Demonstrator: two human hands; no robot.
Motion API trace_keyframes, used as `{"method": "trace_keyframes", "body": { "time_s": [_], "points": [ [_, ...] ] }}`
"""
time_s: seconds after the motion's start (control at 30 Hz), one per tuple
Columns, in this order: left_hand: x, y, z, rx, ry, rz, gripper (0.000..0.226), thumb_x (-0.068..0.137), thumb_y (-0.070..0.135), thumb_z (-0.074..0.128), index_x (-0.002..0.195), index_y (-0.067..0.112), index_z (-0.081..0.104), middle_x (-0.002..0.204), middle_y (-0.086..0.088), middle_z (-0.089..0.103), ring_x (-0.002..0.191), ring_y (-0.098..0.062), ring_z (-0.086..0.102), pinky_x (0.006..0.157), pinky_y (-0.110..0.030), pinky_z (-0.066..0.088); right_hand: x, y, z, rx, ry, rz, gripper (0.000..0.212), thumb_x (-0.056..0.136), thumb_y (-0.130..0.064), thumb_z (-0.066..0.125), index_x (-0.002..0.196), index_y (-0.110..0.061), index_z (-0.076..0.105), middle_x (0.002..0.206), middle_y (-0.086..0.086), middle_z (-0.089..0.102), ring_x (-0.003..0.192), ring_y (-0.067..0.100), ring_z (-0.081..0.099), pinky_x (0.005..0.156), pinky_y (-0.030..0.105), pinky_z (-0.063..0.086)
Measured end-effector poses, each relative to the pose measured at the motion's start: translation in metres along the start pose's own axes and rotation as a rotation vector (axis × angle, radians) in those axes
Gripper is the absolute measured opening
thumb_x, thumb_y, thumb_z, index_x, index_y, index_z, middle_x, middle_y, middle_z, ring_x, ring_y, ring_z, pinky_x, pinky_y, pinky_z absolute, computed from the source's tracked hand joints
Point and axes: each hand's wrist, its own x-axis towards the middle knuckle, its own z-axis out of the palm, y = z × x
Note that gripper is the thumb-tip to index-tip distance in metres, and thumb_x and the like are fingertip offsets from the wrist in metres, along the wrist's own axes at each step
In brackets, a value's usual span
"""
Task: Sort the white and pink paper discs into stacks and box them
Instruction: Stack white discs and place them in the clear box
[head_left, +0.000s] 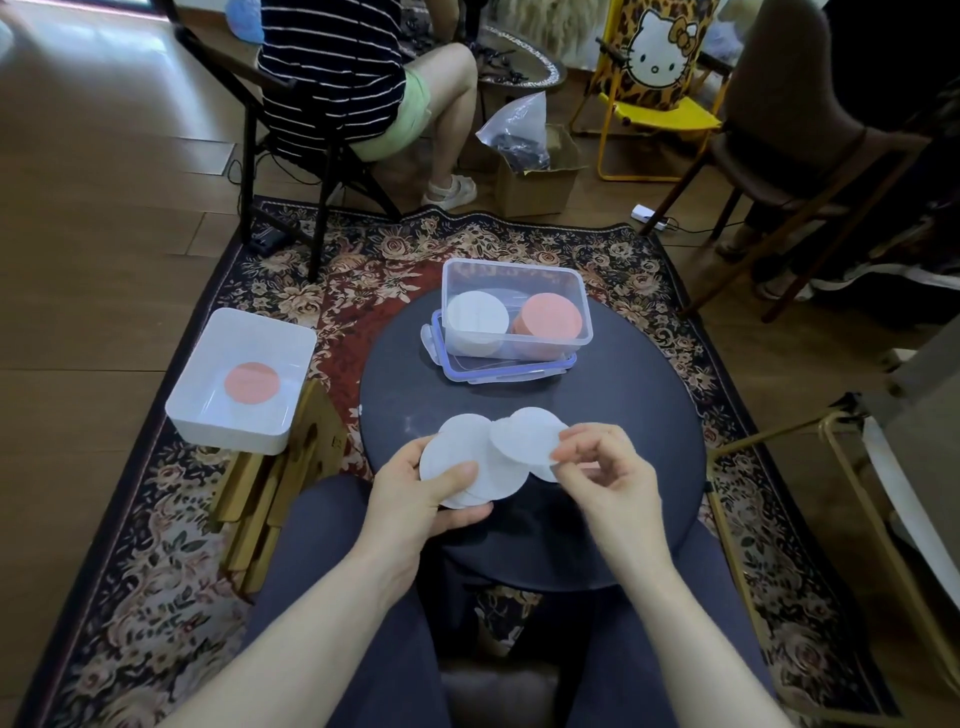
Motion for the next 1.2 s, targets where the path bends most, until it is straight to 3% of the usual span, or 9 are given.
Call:
{"method": "trace_keyframes", "body": {
  "time_s": [0.27,0.37,0.53,0.6,0.77,0.93,1.0,1.1,1.2],
  "points": [
    [-0.001,0.0,0.005,-0.032,-0.063,0.031,0.027,0.084,0.001,0.067,0.109,0.01,0.062,0.108,-0.011,0.07,0.091,-0.026,0.071,0.058,-0.029,0.059,-0.013,0.014,0.0,-0.081,-0.081,-0.032,0.042,0.077,0.014,0.065,0.061,-0.025,0.067,0.101,0.0,0.058,0.068,-0.004,0.053,0.062,0.009,0.038],
    [-0.003,-0.001,0.006,-0.016,-0.069,0.05,0.029,0.082,-0.001,0.068,0.108,0.011,0.062,0.106,-0.009,0.071,0.091,-0.027,0.071,0.057,-0.028,0.058,-0.015,0.016,-0.001,-0.103,-0.111,-0.03,0.04,0.08,0.011,0.063,0.065,-0.025,0.069,0.096,-0.01,0.058,0.068,0.007,0.048,0.062,0.012,0.038],
    [-0.005,0.001,0.006,0.126,-0.099,0.185,0.031,0.081,-0.007,0.067,0.104,0.015,0.066,0.098,-0.001,0.07,0.084,-0.018,0.07,0.06,-0.034,0.06,-0.013,0.013,-0.005,0.156,-0.013,0.089,0.025,0.089,-0.006,0.063,0.107,-0.023,0.065,0.098,0.0,0.066,0.057,0.01,0.048,0.059,0.018,0.044],
    [-0.005,-0.002,0.008,0.218,-0.147,0.263,0.032,0.082,-0.005,0.068,0.102,0.02,0.067,0.095,0.002,0.07,0.083,-0.017,0.068,0.062,-0.032,0.059,-0.013,0.011,-0.007,0.181,-0.097,0.129,0.034,0.085,-0.012,0.07,0.115,-0.024,0.063,0.094,-0.011,0.068,0.06,0.007,0.053,0.058,0.018,0.045],
    [-0.011,-0.009,0.006,0.589,-0.248,0.48,0.034,0.085,0.013,0.06,0.109,0.037,0.064,0.099,0.013,0.069,0.092,-0.012,0.064,0.083,-0.028,0.051,-0.019,0.013,-0.005,-0.096,-0.233,0.03,0.03,0.086,-0.008,0.068,0.094,-0.037,0.07,0.084,-0.009,0.07,0.077,0.007,0.061,0.073,0.026,0.049],
    [-0.015,-0.016,0.009,0.782,-0.381,0.666,0.042,0.093,0.0,0.048,0.128,0.022,0.054,0.118,0.013,0.06,0.116,-0.006,0.054,0.099,-0.019,0.04,-0.024,0.012,0.0,-0.118,-0.273,-0.05,0.045,0.085,-0.004,0.069,0.105,-0.045,0.065,0.101,-0.011,0.072,0.093,0.018,0.067,0.085,0.03,0.053],
    [-0.012,-0.021,0.008,0.86,-0.364,0.716,0.042,0.093,0.006,0.048,0.132,0.022,0.051,0.117,0.013,0.058,0.115,-0.005,0.053,0.099,-0.022,0.041,-0.025,0.014,0.0,-0.153,-0.253,-0.048,0.043,0.085,-0.006,0.068,0.105,-0.044,0.065,0.099,-0.009,0.072,0.089,0.028,0.064,0.083,0.038,0.054],
    [-0.007,-0.022,0.004,1.121,-0.193,0.879,0.036,0.092,0.023,0.049,0.127,0.026,0.052,0.11,0.012,0.059,0.103,-0.007,0.055,0.088,-0.026,0.042,-0.024,0.018,-0.003,-0.211,-0.218,-0.083,0.034,0.086,-0.008,0.068,0.098,-0.04,0.067,0.093,-0.012,0.069,0.079,0.012,0.061,0.076,0.029,0.051],
    [-0.002,-0.022,-0.001,1.386,-0.016,1.059,0.026,0.089,0.03,0.048,0.112,0.024,0.059,0.095,0.008,0.06,0.086,-0.015,0.054,0.069,-0.028,0.038,-0.024,0.022,-0.003,-0.243,-0.186,-0.095,0.032,0.087,-0.009,0.067,0.094,-0.04,0.067,0.093,-0.009,0.069,0.082,0.015,0.061,0.077,0.025,0.05]
  ]
}}
